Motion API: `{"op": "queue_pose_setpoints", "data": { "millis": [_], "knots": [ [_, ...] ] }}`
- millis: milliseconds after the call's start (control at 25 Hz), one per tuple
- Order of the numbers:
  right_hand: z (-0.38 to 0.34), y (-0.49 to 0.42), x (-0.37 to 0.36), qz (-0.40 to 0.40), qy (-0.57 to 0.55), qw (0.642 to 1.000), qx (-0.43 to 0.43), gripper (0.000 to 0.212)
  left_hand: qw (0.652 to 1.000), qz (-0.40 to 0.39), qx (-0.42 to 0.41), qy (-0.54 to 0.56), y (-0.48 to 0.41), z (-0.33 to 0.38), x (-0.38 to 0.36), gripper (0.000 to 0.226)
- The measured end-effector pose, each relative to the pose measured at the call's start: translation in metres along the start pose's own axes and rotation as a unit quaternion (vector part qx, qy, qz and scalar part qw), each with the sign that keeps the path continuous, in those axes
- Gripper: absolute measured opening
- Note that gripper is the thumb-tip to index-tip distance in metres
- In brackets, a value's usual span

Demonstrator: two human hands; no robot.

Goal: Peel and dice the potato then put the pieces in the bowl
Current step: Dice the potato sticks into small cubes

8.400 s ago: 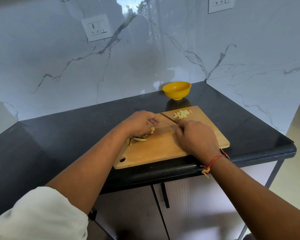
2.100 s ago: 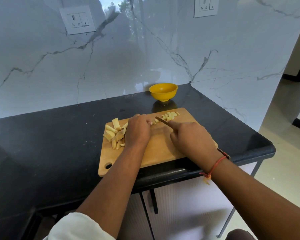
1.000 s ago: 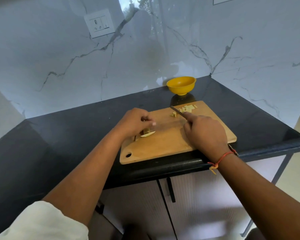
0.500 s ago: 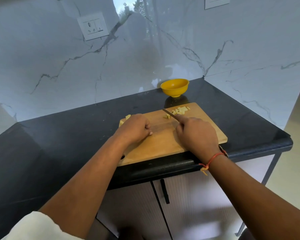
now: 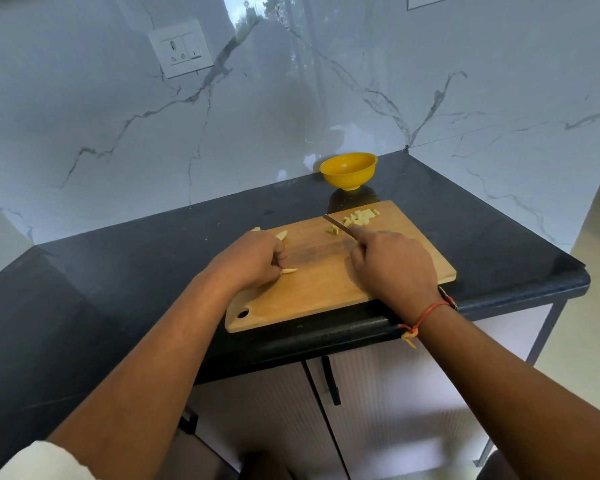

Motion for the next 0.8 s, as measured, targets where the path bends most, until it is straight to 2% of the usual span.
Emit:
{"op": "queue_pose_setpoints", "data": {
  "millis": [280, 520, 680, 800],
  "knots": [
    [-0.001, -0.001, 0.000, -0.001, -0.001, 1.000, 0.008, 0.042, 0.999, 0.003, -0.030, 0.031, 0.007, 0.008, -0.003, 0.012],
    [0.000, -0.001, 0.001, 0.004, 0.002, 1.000, 0.004, 0.037, 0.997, 0.022, -0.015, 0.079, 0.005, 0.014, -0.007, 0.014],
    [0.002, -0.002, -0.003, 0.000, 0.004, 1.000, -0.010, 0.028, 0.982, 0.116, 0.002, 0.148, -0.007, 0.025, -0.010, 0.013],
    [0.004, -0.004, -0.005, -0.007, 0.000, 1.000, -0.025, 0.029, 0.972, 0.198, -0.003, 0.127, -0.023, 0.031, -0.018, 0.007]
  ]
}}
Point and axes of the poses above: each hand's wrist, its own y-axis away from the middle knuckle, its own x-axis out of the back of the hand, z = x × y, the point moved 6 cm from there along -y, towards the middle knuckle, and after that the axes turned 6 degrees about z, right-handed, at the moved point
